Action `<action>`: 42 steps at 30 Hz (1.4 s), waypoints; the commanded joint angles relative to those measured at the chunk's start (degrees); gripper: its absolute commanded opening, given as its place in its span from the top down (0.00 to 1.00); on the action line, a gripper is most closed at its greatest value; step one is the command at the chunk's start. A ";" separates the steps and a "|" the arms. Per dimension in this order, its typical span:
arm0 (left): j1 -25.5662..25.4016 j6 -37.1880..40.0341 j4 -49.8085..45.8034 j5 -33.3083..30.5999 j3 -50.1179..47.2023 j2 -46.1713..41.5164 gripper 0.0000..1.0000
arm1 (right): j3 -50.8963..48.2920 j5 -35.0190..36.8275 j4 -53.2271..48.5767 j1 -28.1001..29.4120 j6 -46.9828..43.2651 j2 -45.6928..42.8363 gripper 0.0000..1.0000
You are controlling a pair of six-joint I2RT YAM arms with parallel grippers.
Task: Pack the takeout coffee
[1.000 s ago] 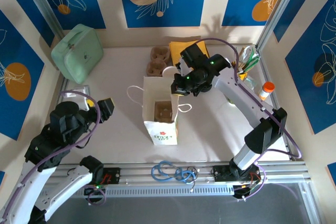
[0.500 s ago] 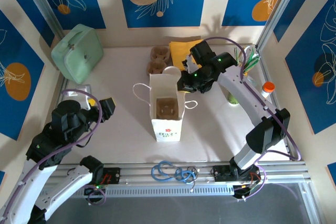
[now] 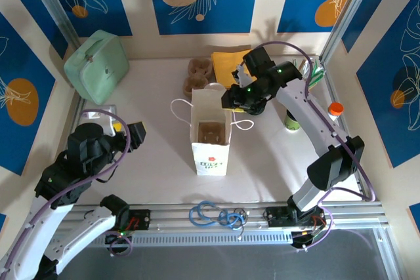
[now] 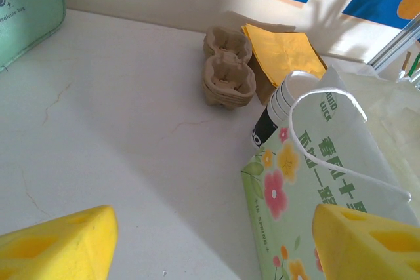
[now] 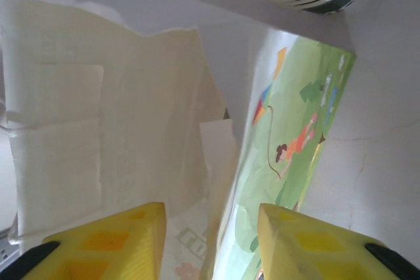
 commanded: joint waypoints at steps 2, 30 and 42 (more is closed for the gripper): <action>-0.36 -0.36 0.72 0.12 0.88 0.06 0.22 | 3.38 4.62 -5.92 -1.07 -0.04 -1.73 0.53; -0.36 10.10 22.58 9.33 -10.79 7.15 0.02 | -21.77 24.96 5.01 -29.73 -7.10 -28.89 0.01; -0.37 10.46 24.23 12.31 -12.25 9.57 0.01 | -23.24 19.90 6.79 -36.13 -12.07 -13.95 0.00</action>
